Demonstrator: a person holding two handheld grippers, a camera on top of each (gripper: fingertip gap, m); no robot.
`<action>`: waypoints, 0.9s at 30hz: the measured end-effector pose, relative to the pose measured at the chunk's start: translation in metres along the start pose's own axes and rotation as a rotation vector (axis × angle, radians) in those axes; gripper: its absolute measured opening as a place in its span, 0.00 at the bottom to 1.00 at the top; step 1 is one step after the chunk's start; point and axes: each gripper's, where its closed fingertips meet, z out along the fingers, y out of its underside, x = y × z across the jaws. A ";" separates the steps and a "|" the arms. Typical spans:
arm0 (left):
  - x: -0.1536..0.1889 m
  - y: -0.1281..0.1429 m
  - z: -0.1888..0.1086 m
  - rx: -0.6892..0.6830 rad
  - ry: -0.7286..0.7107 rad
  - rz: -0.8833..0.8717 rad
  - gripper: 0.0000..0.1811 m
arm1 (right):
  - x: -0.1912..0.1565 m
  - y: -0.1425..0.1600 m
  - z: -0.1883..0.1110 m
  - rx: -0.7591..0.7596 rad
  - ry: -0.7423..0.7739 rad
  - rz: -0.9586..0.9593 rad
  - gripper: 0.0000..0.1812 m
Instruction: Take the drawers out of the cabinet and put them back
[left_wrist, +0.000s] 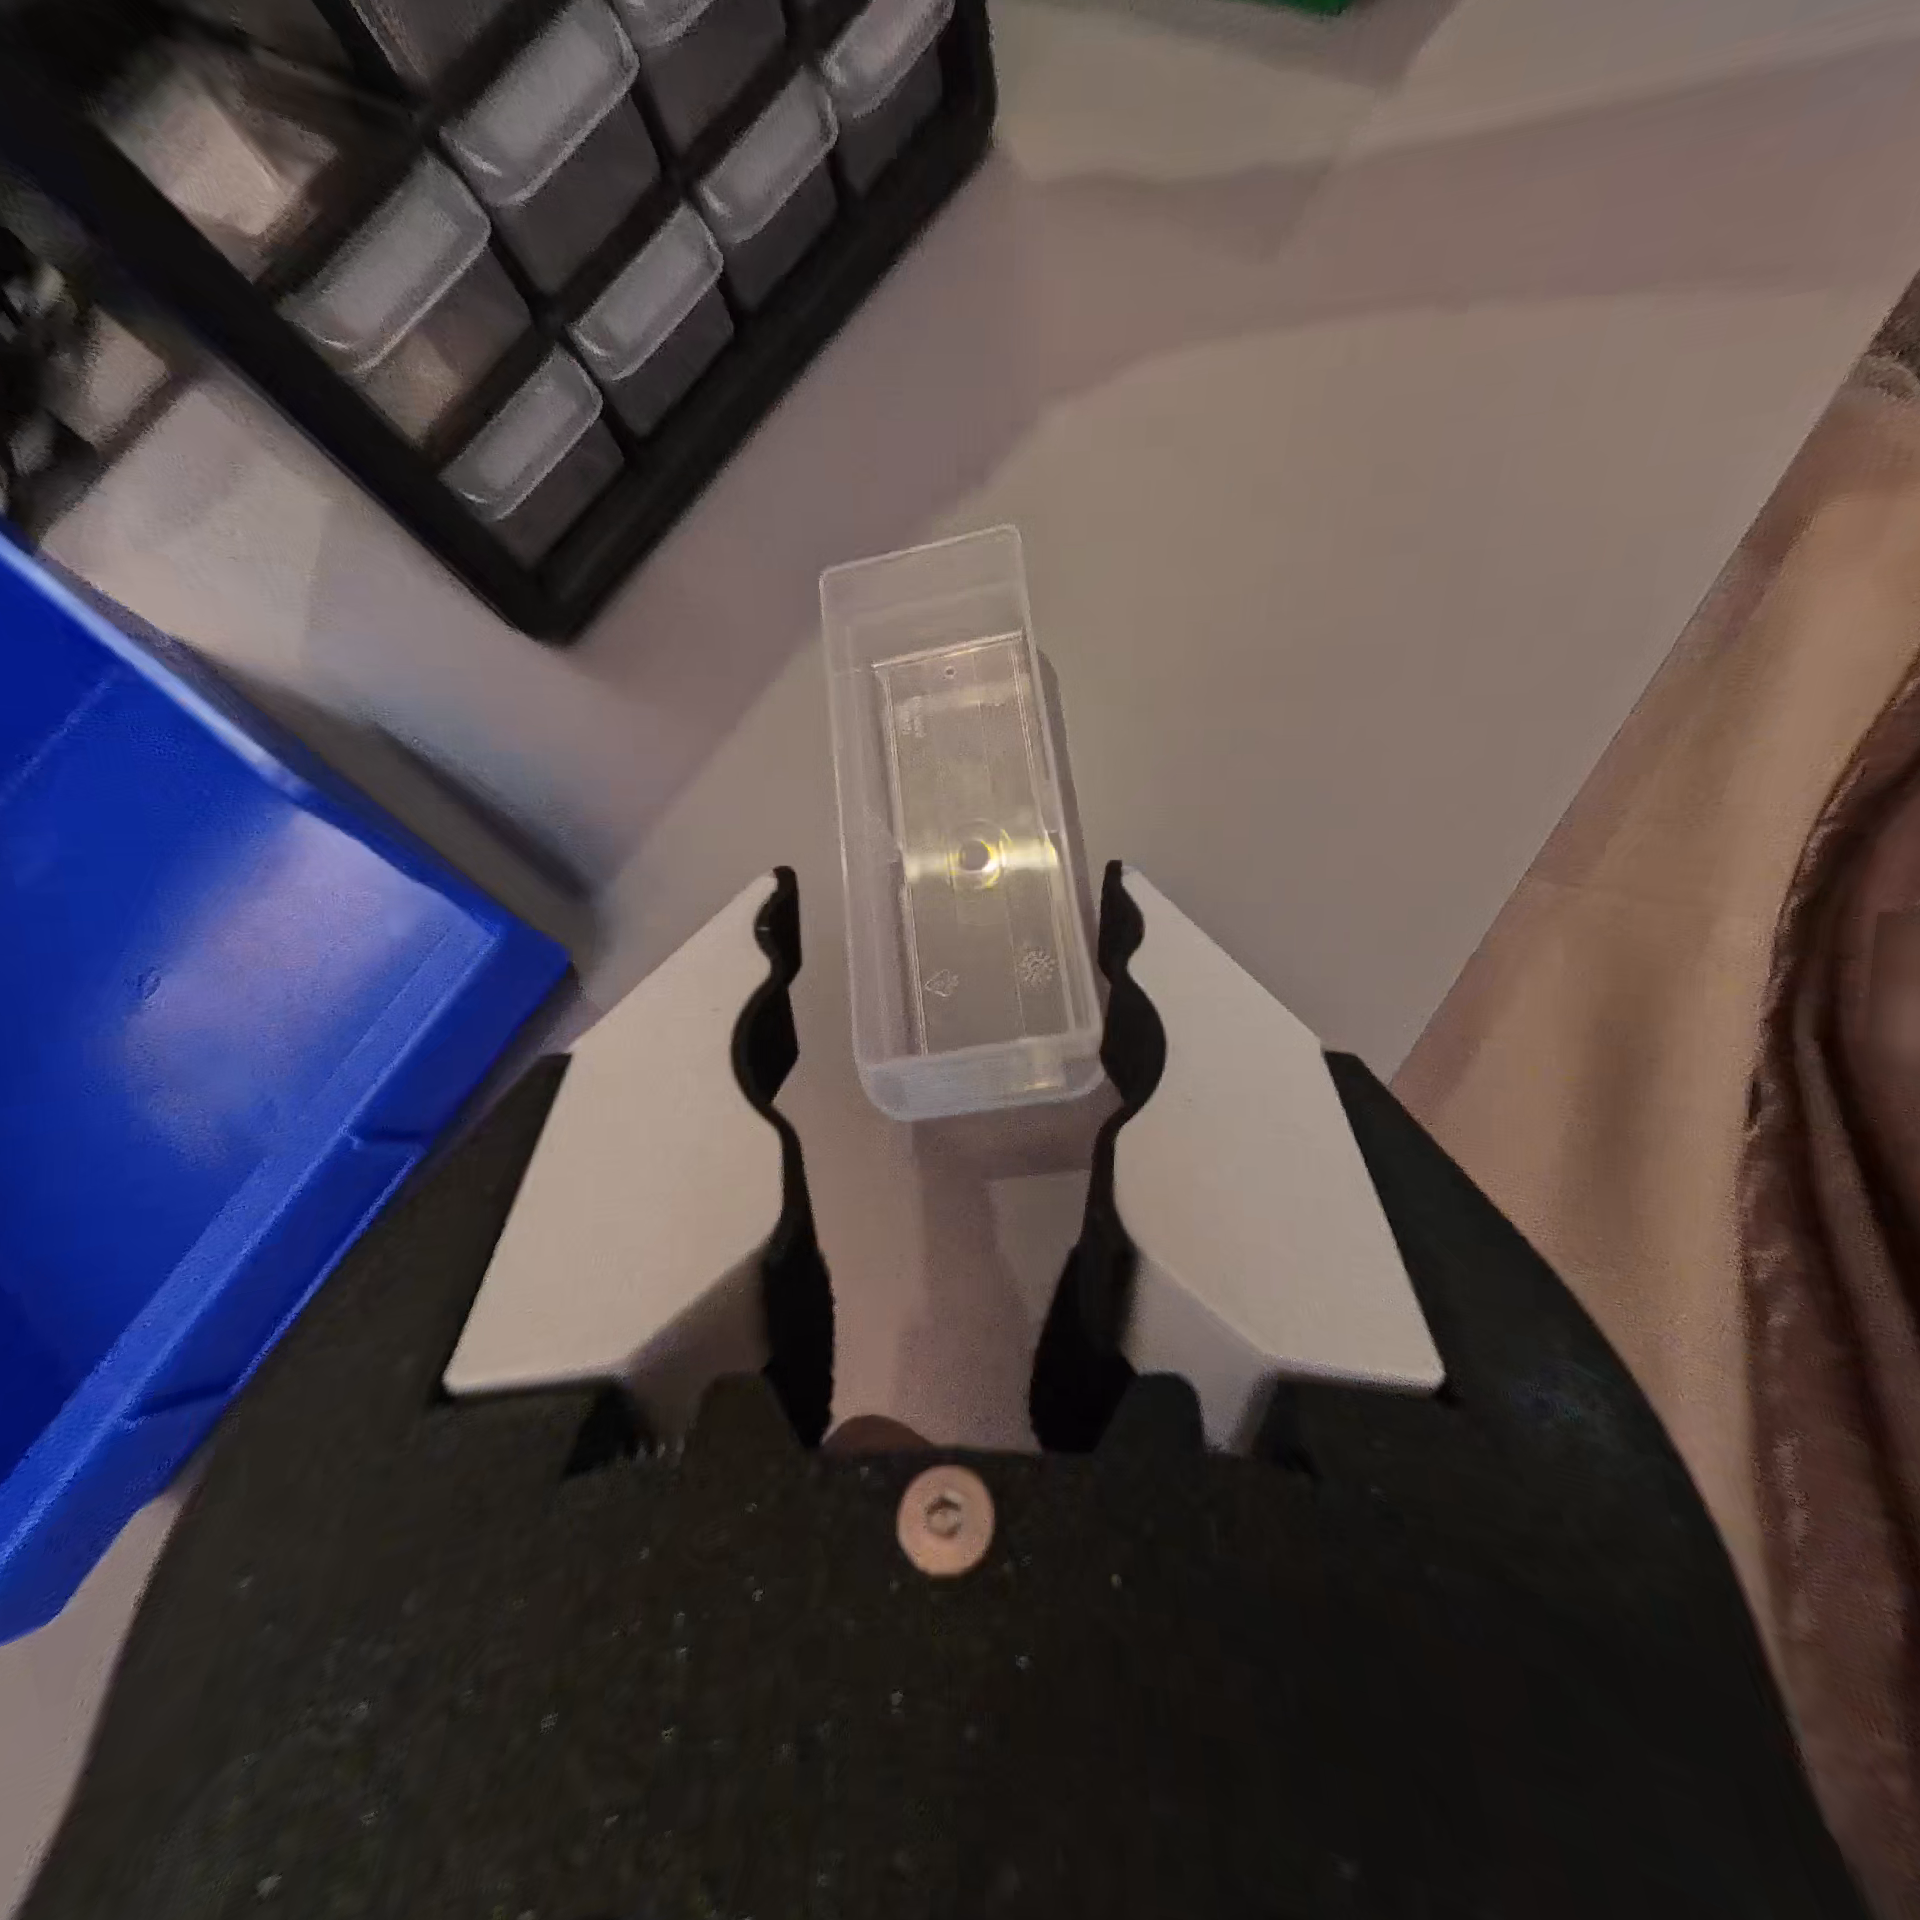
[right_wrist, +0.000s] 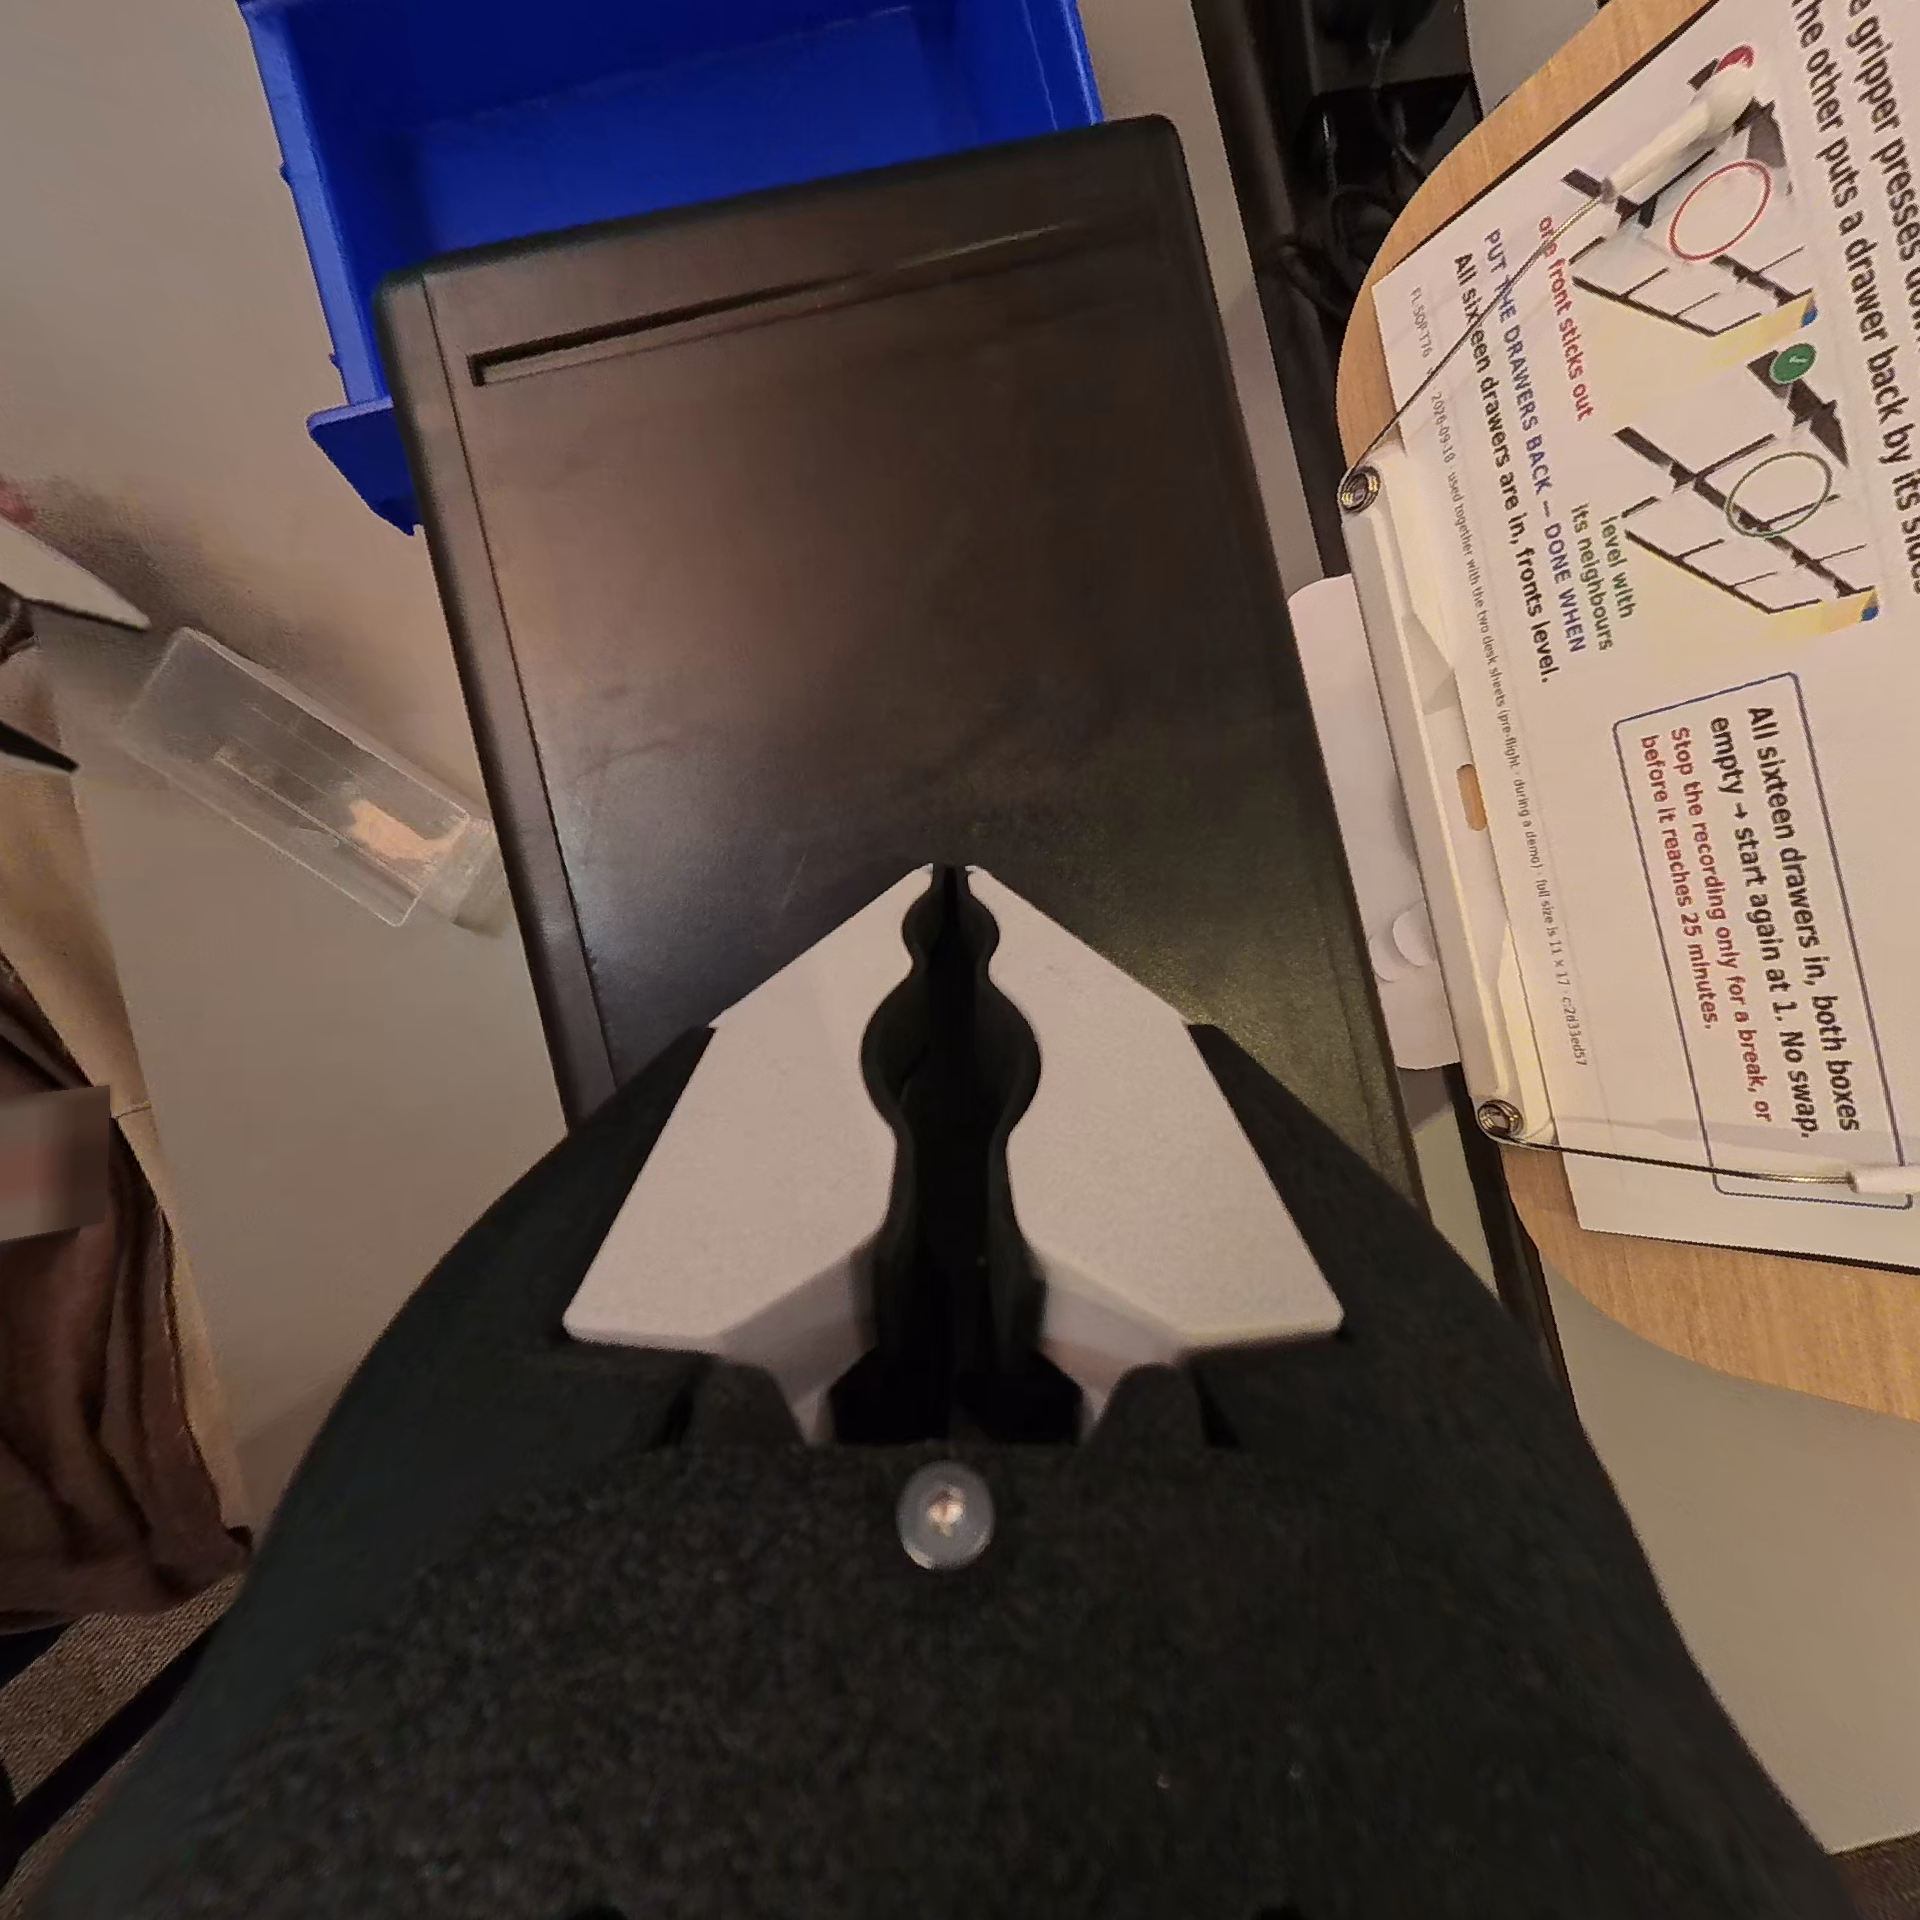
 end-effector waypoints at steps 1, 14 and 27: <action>0.000 0.008 0.001 0.034 0.008 0.011 0.40 | 0.000 0.000 0.000 0.000 0.000 0.001 0.00; 0.011 0.046 0.041 -0.041 0.052 -0.076 0.36 | 0.000 0.000 0.000 -0.007 0.009 0.013 0.00; -0.025 -0.015 0.012 0.081 -0.216 -0.203 0.36 | 0.000 0.000 0.000 -0.015 0.011 0.016 0.00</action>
